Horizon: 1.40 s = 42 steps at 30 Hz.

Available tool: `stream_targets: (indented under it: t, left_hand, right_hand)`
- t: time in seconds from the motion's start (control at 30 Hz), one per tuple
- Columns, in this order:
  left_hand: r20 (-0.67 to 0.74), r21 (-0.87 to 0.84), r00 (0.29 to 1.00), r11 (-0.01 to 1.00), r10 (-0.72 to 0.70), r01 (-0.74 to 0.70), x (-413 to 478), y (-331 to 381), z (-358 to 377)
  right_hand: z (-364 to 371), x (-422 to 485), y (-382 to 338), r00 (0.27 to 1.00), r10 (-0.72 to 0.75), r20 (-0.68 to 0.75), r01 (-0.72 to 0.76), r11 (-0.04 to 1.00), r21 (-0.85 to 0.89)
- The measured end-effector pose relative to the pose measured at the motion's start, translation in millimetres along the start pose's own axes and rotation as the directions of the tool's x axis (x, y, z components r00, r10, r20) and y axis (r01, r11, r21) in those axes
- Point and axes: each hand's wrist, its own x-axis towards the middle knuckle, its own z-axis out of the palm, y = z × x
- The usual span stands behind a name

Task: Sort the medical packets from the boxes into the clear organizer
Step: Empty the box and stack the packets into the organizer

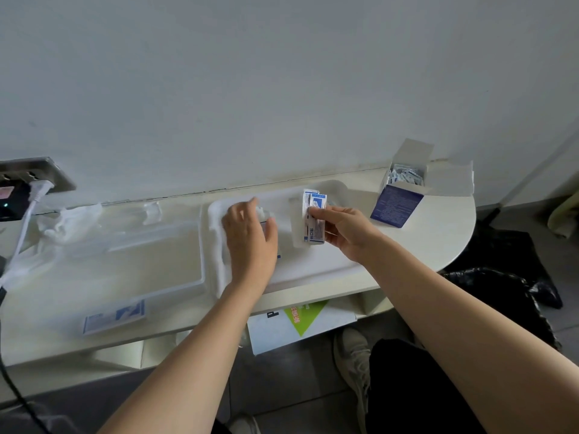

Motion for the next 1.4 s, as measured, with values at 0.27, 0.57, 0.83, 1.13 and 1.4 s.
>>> stream_targets:
  t: [0.27, 0.57, 0.83, 1.13, 1.4]
  left_hand:
    - [0.403, -0.564, 0.873, 0.676, -0.274, 0.473, -5, 19, -8]
    - [0.441, -0.588, 0.843, 0.610, -0.308, 0.531, -5, 18, -14]
    - [0.479, -0.621, 0.813, 0.527, -0.330, 0.580, -3, 15, -11]
    - [0.747, -0.646, 0.615, -0.059, -0.252, 0.761, 9, 16, -15]
    - [0.813, -0.577, 0.558, -0.104, -0.166, 0.810, 10, 17, -12]
  right_hand:
    - [12, -1, 4, 0.990, -0.028, 0.135, 0.038, 0.997, -0.071]
    - [17, -3, 7, 0.982, -0.023, 0.190, 0.040, 0.996, -0.085]
    - [17, -1, 8, 0.980, -0.039, 0.197, 0.055, 0.995, -0.079]
    - [10, -3, 3, 0.973, -0.043, 0.228, 0.050, 0.998, -0.024]
    - [16, -5, 2, 0.957, -0.084, 0.277, 0.114, 0.989, -0.097]
